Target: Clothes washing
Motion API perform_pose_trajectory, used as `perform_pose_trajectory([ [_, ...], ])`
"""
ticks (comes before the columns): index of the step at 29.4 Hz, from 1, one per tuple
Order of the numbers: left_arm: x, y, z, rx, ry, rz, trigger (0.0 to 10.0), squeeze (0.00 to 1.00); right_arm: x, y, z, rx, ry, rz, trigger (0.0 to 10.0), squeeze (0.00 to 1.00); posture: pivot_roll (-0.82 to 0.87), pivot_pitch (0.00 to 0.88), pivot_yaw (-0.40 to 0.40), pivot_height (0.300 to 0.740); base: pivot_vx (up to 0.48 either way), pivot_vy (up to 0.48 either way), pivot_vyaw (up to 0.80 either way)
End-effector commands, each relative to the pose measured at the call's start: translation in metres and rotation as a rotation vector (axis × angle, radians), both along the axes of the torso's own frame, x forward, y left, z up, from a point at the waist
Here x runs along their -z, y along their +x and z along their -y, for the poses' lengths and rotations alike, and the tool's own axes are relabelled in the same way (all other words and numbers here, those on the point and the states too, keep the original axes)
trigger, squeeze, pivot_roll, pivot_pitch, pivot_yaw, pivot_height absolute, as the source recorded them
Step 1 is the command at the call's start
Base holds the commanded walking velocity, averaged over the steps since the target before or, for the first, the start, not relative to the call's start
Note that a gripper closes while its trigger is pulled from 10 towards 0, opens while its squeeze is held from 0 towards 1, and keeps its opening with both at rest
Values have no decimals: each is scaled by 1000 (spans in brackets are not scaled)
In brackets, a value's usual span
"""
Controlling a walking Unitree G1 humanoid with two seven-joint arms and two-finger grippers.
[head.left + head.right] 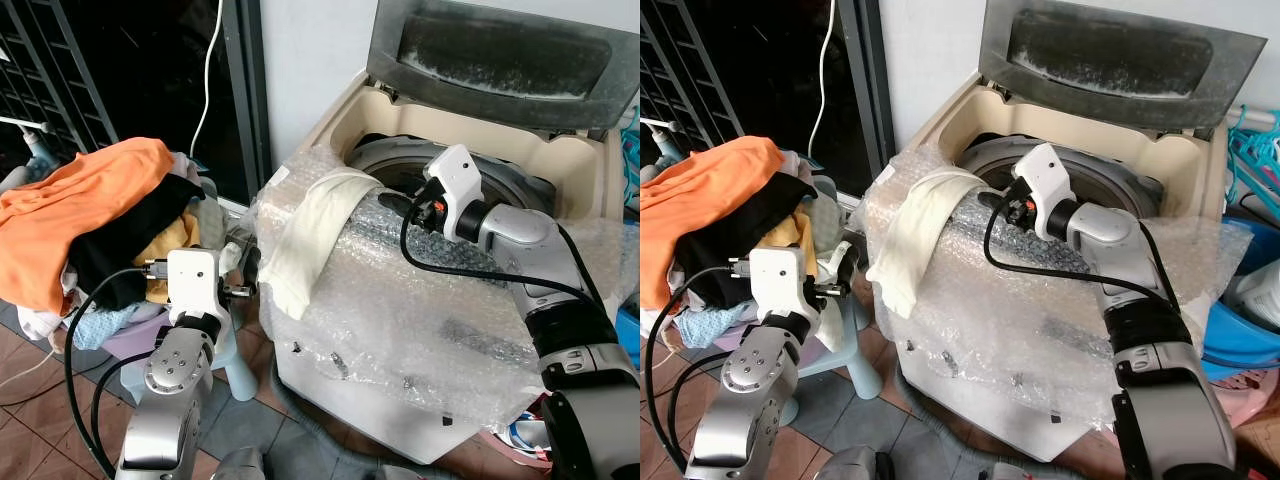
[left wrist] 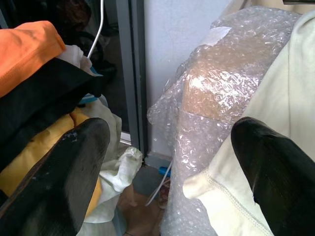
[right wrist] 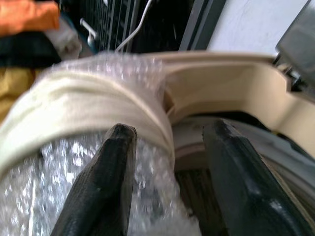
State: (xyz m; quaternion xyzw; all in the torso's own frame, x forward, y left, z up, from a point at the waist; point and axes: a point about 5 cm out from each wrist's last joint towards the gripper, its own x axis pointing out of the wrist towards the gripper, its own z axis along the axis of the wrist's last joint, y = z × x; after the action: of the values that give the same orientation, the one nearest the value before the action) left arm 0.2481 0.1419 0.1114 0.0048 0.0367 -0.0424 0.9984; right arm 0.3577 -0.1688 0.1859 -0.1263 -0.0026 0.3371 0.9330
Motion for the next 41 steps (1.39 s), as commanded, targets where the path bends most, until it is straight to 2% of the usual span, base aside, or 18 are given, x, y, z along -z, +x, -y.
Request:
perform_pose_trajectory([
  [1,0,0,-2,5,11,-6,10000,0,-13,-6,-12,-52,72,57,10000,1000,-22,0,2,740,0,0,0],
  [3,1,0,-3,5,13,-7,10000,0,-13,-13,-22,-92,102,66,10000,1000,-22,0,1,740,0,0,0],
  [6,0,1,-2,6,13,-6,10000,0,-9,-14,-33,-90,125,66,10000,1000,-22,0,1,740,0,0,0],
  [7,0,1,1,10,10,-5,10000,0,-5,-15,-52,-107,155,57,10000,902,-22,0,1,740,0,0,0],
  [8,0,1,2,13,9,-4,10000,0,-4,-15,-59,-118,158,56,10000,816,-20,0,1,740,0,0,0],
  [9,0,0,3,17,8,-4,10000,0,-2,-16,-72,-136,141,68,10000,816,-20,0,1,740,0,0,0],
  [10,0,0,3,17,9,-4,10000,0,1,-14,-83,-121,137,54,10000,655,-14,0,-3,740,0,0,0],
  [11,0,1,3,16,10,-3,10000,0,4,-13,-89,-107,131,35,10000,573,-10,0,-5,740,0,0,0],
  [13,0,1,3,15,11,-2,10000,0,7,-13,-95,-92,123,15,10000,573,-10,0,-5,740,0,0,0],
  [14,-1,1,1,10,14,1,10000,0,15,-13,-103,-90,52,5,4000,278,3,0,-13,740,0,0,0],
  [15,-1,1,1,6,16,2,10000,0,21,-14,-106,-91,9,-3,2706,0,11,0,-18,740,0,0,0],
  [16,-2,0,0,2,17,3,10000,0,25,-14,-108,-90,-24,-10,902,0,11,0,-18,740,0,0,0],
  [17,-1,-1,-2,-7,18,2,10000,0,32,-13,-108,-72,-62,-27,0,0,16,0,-24,740,0,0,0],
  [19,-1,-1,-2,-8,18,2,10000,0,34,-13,-107,-66,-68,-30,0,0,16,0,-24,740,0,0,0],
  [22,1,-4,-2,-14,15,-4,10000,0,42,-8,-94,2,-176,-24,0,0,17,0,-25,740,0,0,0],
  [29,0,0,2,4,11,-5,10000,0,50,-7,-74,103,-187,-56,0,0,-4,0,-18,740,0,0,0],
  [41,1,0,4,5,5,-8,10000,0,53,3,-52,260,-169,-91,0,0,-12,0,-18,740,0,0,0],
])
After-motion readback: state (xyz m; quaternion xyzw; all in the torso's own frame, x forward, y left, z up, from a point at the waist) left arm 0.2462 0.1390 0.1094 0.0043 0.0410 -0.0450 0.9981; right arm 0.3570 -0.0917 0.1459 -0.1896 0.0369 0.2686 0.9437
